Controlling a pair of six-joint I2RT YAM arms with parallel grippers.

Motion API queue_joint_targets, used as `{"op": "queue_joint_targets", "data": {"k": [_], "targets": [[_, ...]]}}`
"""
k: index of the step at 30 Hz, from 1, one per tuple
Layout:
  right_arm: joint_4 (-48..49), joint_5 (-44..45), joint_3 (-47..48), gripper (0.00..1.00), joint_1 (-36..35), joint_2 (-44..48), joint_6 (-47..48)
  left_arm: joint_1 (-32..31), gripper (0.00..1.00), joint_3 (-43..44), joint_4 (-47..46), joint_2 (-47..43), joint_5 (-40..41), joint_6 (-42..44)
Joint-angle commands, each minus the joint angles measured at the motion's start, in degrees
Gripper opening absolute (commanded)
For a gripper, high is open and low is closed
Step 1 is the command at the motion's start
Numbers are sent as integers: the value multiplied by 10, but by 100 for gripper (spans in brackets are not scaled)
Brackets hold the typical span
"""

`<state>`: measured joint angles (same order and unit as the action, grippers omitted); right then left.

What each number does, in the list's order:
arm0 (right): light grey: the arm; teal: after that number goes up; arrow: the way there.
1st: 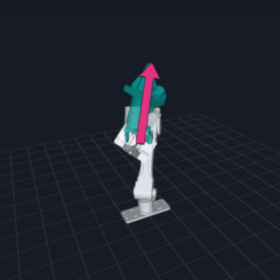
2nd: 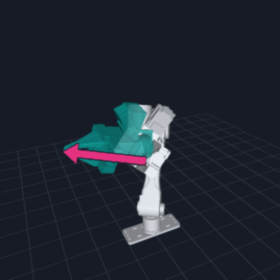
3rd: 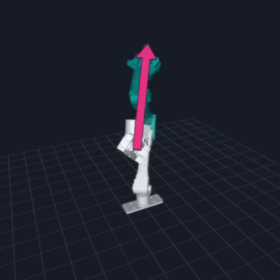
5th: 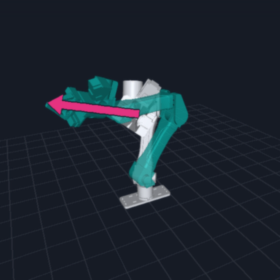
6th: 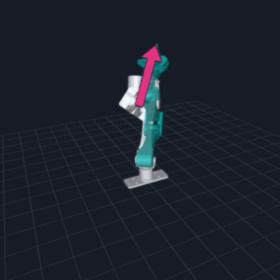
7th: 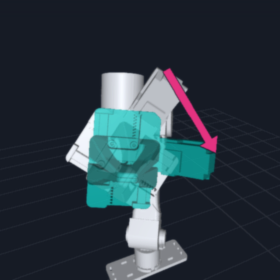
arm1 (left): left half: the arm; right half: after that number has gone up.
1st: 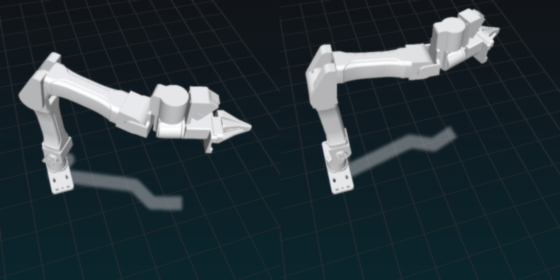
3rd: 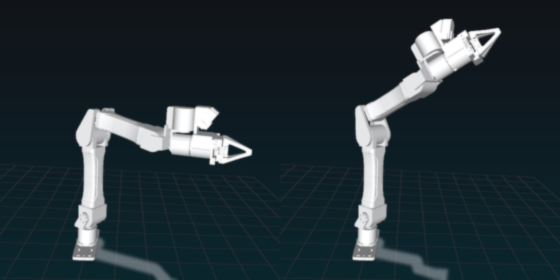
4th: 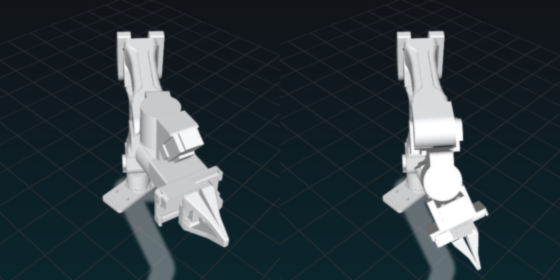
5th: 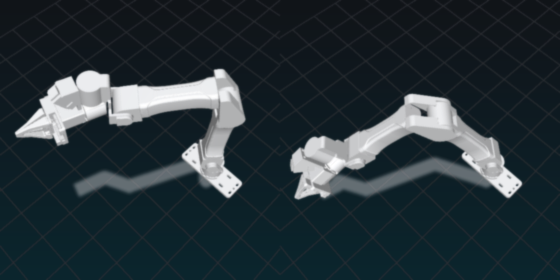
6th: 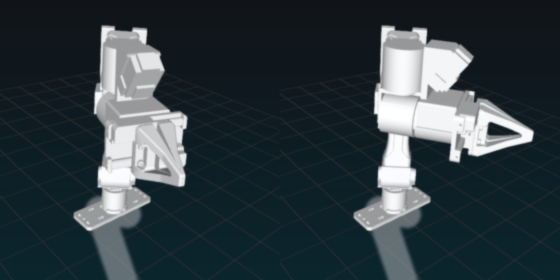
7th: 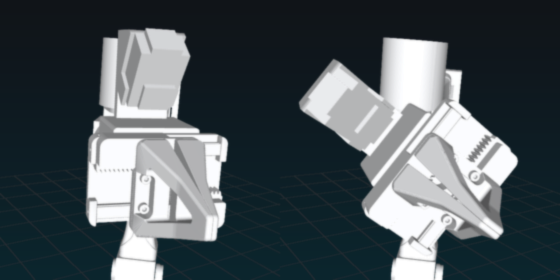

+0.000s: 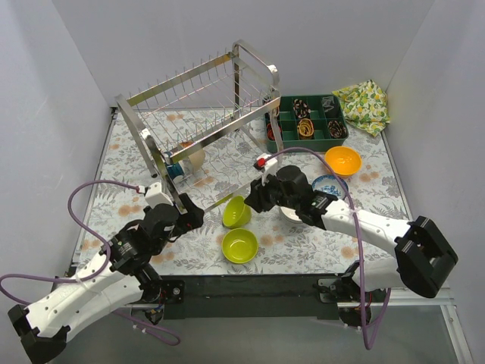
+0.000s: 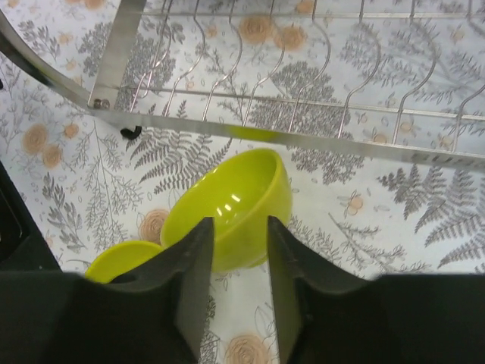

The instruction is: Unload the bowls from the dish rack

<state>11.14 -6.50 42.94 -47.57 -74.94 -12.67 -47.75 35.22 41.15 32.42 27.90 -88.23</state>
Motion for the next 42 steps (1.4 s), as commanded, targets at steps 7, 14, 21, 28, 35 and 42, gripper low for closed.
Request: {"op": "queue_joint_targets", "data": {"k": [7, 14, 21, 28, 35, 42], "targets": [[-126, 105, 70, 55, -32, -41, -31, -1, 88, -34, -44, -3, 22, 15], [-167, 154, 127, 71, -40, -78, -71, -1, 88, -34, -46, -7, 30, 13], [-190, 144, 157, 72, -43, -111, -99, -1, 88, -33, -45, -3, 29, 14], [-233, 148, 164, 71, -45, -135, -104, -1, 88, -33, -45, -5, 29, 14], [-238, 141, 138, 64, -46, -123, -111, -1, 88, -31, -48, -2, 29, 16], [-224, 148, 109, 58, -45, -125, -113, -1, 88, -33, -48, -3, 28, 16]]}}
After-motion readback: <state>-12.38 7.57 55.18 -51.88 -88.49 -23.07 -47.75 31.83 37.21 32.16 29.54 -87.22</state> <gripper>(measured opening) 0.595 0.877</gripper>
